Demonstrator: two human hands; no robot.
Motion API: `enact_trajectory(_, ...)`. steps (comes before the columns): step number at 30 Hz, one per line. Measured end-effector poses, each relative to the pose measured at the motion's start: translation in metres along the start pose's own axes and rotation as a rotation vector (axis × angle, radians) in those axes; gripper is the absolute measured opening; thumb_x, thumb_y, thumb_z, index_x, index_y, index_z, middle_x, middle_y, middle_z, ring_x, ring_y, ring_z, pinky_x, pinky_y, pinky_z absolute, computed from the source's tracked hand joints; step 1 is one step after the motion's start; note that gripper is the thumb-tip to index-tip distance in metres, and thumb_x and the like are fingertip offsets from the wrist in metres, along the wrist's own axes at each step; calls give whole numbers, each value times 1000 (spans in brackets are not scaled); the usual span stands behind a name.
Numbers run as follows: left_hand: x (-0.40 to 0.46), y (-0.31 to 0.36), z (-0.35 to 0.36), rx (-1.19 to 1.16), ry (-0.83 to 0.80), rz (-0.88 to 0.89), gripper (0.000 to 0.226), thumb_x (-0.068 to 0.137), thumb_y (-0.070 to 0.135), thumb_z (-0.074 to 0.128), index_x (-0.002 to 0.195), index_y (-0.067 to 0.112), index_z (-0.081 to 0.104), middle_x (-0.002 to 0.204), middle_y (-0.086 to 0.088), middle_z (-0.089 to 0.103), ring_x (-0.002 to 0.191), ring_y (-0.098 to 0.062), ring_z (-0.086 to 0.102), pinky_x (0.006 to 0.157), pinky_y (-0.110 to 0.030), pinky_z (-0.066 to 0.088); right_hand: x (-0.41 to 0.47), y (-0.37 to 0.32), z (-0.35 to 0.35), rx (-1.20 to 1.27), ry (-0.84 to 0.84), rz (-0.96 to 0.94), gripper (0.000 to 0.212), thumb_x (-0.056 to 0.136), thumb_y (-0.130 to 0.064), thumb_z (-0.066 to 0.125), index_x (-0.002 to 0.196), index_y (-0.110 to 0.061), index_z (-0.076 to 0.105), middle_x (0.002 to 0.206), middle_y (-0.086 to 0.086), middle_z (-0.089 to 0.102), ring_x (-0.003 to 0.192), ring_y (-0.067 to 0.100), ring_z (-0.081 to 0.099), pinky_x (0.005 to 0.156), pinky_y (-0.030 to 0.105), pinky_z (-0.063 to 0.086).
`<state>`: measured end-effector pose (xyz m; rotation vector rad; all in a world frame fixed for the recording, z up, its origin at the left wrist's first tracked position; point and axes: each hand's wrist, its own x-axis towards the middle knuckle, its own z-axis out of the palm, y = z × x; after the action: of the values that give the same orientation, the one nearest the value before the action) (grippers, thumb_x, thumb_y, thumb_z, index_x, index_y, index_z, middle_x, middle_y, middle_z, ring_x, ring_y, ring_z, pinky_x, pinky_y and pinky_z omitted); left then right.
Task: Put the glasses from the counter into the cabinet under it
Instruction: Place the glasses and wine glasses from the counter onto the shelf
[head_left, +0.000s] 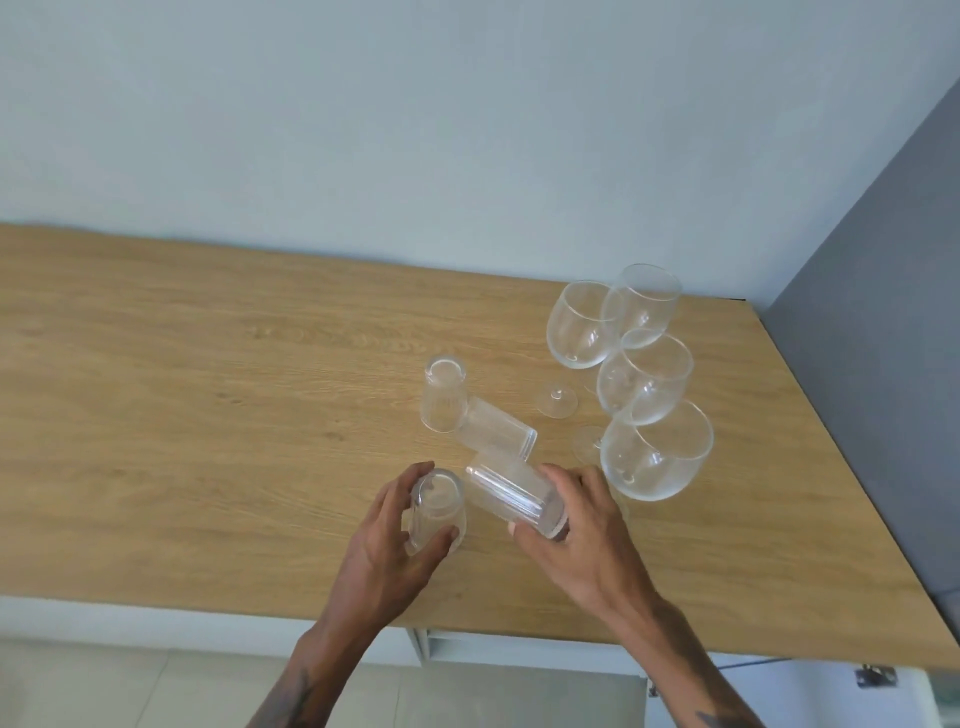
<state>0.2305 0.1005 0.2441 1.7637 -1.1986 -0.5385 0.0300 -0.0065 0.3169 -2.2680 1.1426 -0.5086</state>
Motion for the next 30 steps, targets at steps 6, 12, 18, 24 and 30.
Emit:
enact_trajectory(6,0,-4,1,-34,6,20,71,84,31,79,143,38,41,138,19,49,121,-6,55,84,-31,61,22,-28,-6,-248,-327,79,63,71,-38,75,125,-14,53,115,-2,37,101,16,49,87,24,48)
enact_trajectory(12,-1,4,-11,-63,-26,77,68,87,46,71,147,32,41,142,21,46,127,-2,51,98,-31,50,28,-28,-8,-163,-431,176,90,73,-48,75,147,-23,30,133,-1,35,118,16,47,98,26,43)
enact_trajectory(18,88,24,-60,-14,155,95,42,101,22,50,143,27,47,143,1,50,119,-4,55,96,-35,54,60,-20,-26,-43,-149,180,53,90,-10,54,140,-22,44,139,3,46,115,13,55,95,20,42)
enact_trajectory(24,183,41,-52,553,-525,107,91,86,-8,57,159,29,19,168,-4,10,150,-30,25,116,-47,37,119,-23,19,-163,-428,351,73,83,2,57,149,-21,32,145,15,36,121,30,52,83,27,48)
enact_trajectory(30,180,34,-41,480,-430,113,69,92,5,65,152,22,37,151,-10,44,128,-29,52,101,-36,46,116,-11,20,-153,-408,396,75,73,-13,81,138,-11,44,126,10,58,109,26,61,80,29,51)
